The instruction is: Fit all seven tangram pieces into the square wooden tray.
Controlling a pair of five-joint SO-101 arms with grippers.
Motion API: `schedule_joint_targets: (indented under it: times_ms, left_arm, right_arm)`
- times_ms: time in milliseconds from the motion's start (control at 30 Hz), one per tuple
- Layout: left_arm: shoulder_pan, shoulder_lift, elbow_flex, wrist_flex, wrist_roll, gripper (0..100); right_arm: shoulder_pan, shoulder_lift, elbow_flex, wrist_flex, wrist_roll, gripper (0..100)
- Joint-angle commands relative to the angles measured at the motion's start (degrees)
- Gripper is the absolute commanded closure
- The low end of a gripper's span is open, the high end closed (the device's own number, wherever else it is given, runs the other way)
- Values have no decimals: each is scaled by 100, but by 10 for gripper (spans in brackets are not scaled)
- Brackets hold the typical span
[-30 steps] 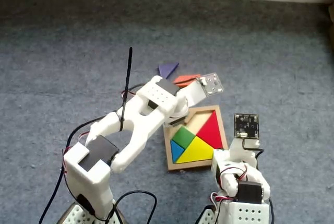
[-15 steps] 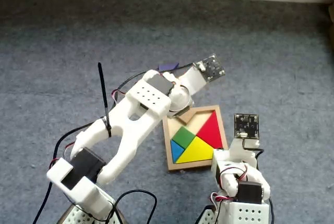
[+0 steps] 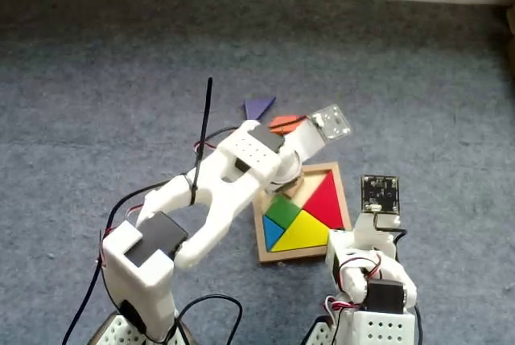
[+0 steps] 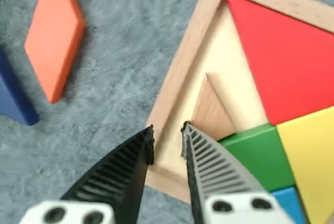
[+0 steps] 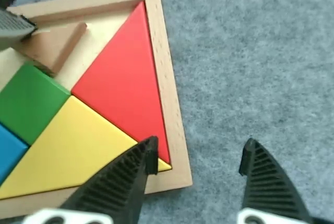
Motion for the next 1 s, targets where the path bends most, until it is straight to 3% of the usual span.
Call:
schedule_joint_targets:
  times_ms: [0,200,567,767,967]
  left_arm:
    - [541,-13,-145,360,70,888]
    - [655,-119,-154,457,299,889]
    - [-646,-1411,-163,255,440,882]
    - [-1560,-1288,-743,0,440,817]
    - [-1877,-259,-1842,26,440,814]
  right_arm:
    - [57,-48,593,40,62,746]
    - [57,-48,593,40,62,746]
    - [57,-48,593,40,62,746]
    - [57,-48,593,40,62,746]
    - [57,-48,593,40,62,746]
